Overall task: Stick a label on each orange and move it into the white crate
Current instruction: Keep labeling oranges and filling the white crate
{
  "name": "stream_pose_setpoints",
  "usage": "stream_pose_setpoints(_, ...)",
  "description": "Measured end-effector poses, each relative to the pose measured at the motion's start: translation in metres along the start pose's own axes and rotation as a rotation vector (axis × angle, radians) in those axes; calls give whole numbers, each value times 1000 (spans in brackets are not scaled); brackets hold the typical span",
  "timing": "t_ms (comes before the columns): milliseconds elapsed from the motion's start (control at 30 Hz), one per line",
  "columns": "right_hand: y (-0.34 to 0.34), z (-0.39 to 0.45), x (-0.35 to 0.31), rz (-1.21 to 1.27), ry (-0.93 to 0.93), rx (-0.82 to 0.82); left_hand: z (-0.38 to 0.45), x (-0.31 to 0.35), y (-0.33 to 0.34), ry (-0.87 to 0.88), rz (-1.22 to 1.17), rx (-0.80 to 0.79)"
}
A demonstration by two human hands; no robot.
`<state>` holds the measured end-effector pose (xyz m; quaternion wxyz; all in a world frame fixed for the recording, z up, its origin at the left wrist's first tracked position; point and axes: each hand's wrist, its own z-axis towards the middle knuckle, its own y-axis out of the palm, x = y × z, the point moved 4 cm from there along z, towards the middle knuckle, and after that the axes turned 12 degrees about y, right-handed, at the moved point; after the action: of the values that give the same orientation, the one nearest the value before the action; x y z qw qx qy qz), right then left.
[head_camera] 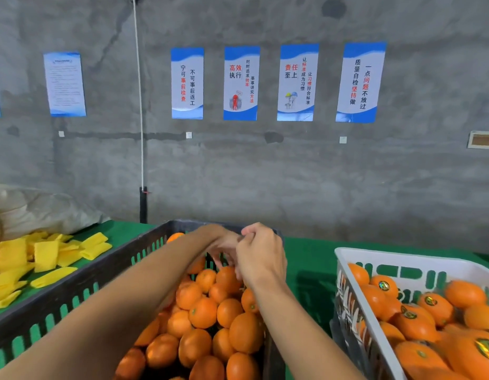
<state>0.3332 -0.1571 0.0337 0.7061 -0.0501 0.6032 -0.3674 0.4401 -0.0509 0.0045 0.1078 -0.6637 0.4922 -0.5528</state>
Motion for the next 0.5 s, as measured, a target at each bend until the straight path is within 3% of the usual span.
stream_pose_setpoints(33,0,0,0,2,10,7,1,-4,-2,-25,3,-148)
stream_pose_setpoints(100,1,0,-1,7,29,11,4,-21,-3,-73,5,-251)
stream_pose_setpoints(133,0,-1,-1,17,39,11,8,-29,-1,-79,100,-222)
stream_pose_setpoints(233,-1,-3,0,29,39,18,32,-42,3,14,348,98)
stream_pose_setpoints(267,0,-4,0,23,30,19,35,-42,10,14,374,140)
stream_pose_setpoints(367,1,-3,0,14,4,26,33,-39,41,-55,525,55)
stream_pose_setpoints(500,3,-2,1,-3,-6,0,-3,-13,64,12,589,-27)
